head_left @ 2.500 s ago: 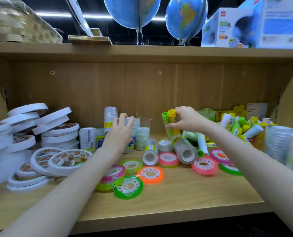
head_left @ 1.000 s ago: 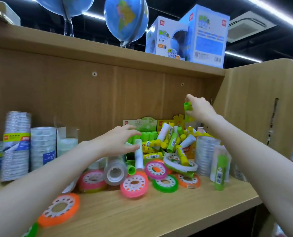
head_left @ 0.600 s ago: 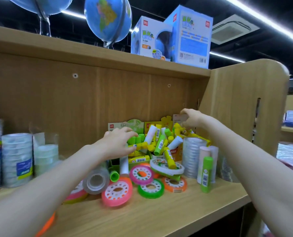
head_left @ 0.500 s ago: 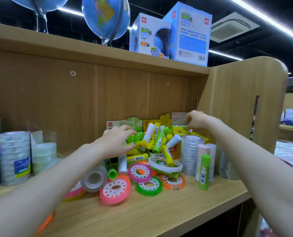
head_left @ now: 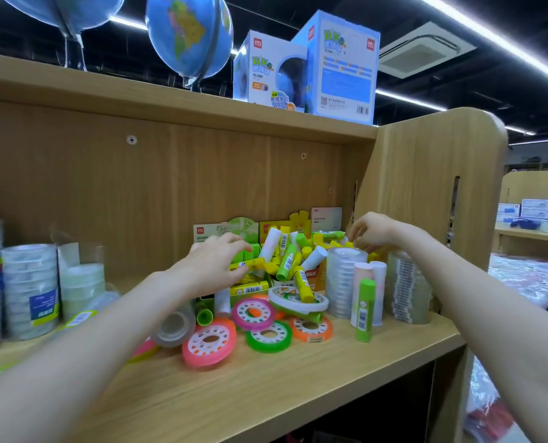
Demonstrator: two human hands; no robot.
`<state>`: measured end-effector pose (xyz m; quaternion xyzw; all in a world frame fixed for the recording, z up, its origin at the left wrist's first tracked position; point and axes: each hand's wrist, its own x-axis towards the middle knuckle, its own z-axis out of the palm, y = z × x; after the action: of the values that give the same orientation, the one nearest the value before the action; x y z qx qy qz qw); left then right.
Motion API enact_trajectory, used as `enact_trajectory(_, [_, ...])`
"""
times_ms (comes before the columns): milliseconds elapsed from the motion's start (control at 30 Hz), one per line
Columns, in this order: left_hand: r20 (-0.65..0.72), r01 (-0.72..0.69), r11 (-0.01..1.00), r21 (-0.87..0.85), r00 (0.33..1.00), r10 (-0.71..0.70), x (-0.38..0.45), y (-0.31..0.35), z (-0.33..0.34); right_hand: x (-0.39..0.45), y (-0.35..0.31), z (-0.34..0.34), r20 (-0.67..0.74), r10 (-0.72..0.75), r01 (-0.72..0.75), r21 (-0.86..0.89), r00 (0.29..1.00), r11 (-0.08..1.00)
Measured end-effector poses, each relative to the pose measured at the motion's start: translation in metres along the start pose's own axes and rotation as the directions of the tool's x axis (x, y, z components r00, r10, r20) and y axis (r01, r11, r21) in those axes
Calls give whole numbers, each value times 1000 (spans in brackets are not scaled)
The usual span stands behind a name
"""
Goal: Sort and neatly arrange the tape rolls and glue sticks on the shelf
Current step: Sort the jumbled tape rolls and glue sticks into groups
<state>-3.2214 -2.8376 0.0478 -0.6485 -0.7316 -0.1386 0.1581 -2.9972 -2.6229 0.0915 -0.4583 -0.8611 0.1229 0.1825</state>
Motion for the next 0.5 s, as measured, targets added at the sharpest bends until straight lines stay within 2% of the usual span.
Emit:
enact_trajectory(67, [-8,-3,1000,-16,1000,3,-5,2,-3,-14,-5,-6,-25,-44,46,85,999,995])
enact_trajectory(200, [-73,-19,991,-130,997,9,-26,4,-8,-55,-25,-10,-93,-216,233,239,972,943])
enact_trajectory(267, [-95,-23,986,-164,995,8,-37,8,-6,-74,-37,-6,-56,-252,255,58,966,965])
enact_trajectory(333, [-80,-15,992,-125,997,5,-43,13,-1,-84,-47,0,6,-225,224,-125,974,967])
enact_trajectory(500, [-108,14,997,-76,994,-22,-50,19,-5,-86,-64,4,13,-63,64,-266,998,962])
